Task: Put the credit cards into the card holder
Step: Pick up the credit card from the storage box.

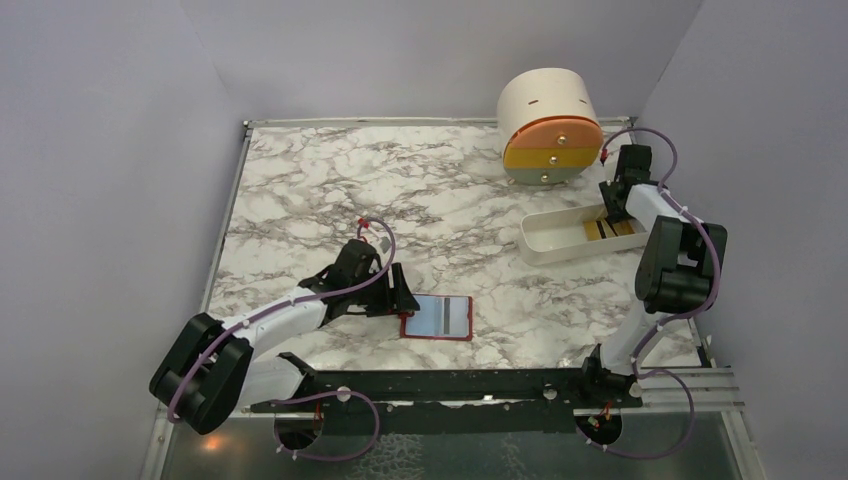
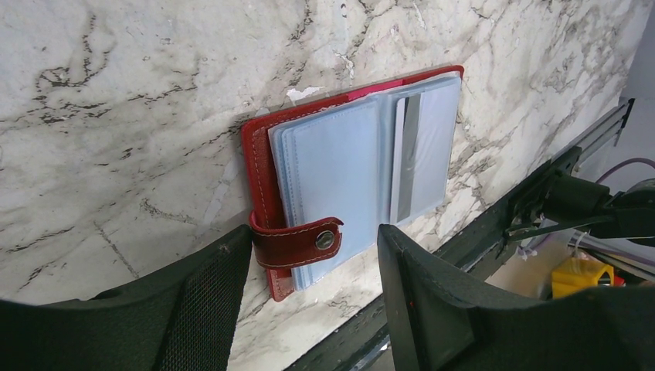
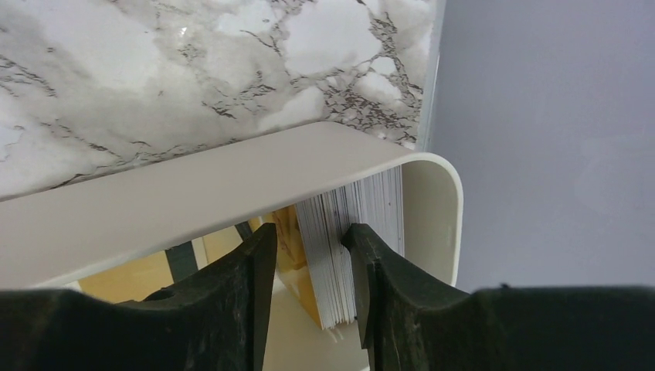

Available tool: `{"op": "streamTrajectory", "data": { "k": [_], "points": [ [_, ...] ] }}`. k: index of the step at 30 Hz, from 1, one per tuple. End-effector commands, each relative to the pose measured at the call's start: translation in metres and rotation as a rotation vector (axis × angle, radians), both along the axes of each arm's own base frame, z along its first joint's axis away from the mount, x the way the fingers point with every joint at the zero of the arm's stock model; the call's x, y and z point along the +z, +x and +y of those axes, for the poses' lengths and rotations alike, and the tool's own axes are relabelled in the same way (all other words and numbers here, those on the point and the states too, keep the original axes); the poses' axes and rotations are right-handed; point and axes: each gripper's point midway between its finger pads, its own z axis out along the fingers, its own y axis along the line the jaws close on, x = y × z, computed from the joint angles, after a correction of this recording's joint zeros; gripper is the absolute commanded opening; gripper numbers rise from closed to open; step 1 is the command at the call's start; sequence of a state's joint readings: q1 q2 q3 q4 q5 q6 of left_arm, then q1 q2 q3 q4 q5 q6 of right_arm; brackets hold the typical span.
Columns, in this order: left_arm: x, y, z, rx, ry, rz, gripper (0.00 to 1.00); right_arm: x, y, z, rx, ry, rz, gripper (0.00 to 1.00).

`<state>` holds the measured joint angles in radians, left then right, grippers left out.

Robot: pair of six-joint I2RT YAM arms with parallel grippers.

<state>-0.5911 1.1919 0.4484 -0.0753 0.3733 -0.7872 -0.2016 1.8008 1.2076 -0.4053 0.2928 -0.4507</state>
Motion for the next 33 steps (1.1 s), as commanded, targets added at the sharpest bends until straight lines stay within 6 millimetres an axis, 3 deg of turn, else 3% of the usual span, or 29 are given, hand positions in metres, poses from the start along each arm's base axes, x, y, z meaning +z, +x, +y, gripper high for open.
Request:
{"op": "streamTrajectory", "data": {
  "k": [1, 13, 20, 26, 33],
  "points": [
    [0.003, 0.004, -0.005, -0.025, -0.015, -0.031, 0.63, 0.002, 0.000, -0.015, -0.035, -0.075, -0.012, 0.39],
    [0.002, 0.004, -0.008, -0.028, -0.029, -0.027, 0.63, 0.028, 0.007, -0.019, -0.036, -0.109, -0.074, 0.18],
    [0.001, 0.004, -0.008, -0.027, -0.029, -0.026, 0.63, 0.037, 0.010, -0.019, -0.039, -0.106, -0.089, 0.15],
    [0.000, 0.004, -0.008, -0.029, -0.030, -0.023, 0.63, 0.042, 0.010, -0.018, -0.037, -0.097, -0.091, 0.05],
    [0.000, 0.005, -0.009, -0.033, -0.027, -0.023, 0.63, 0.051, 0.008, -0.003, -0.013, -0.018, -0.091, 0.01]
  ]
}}
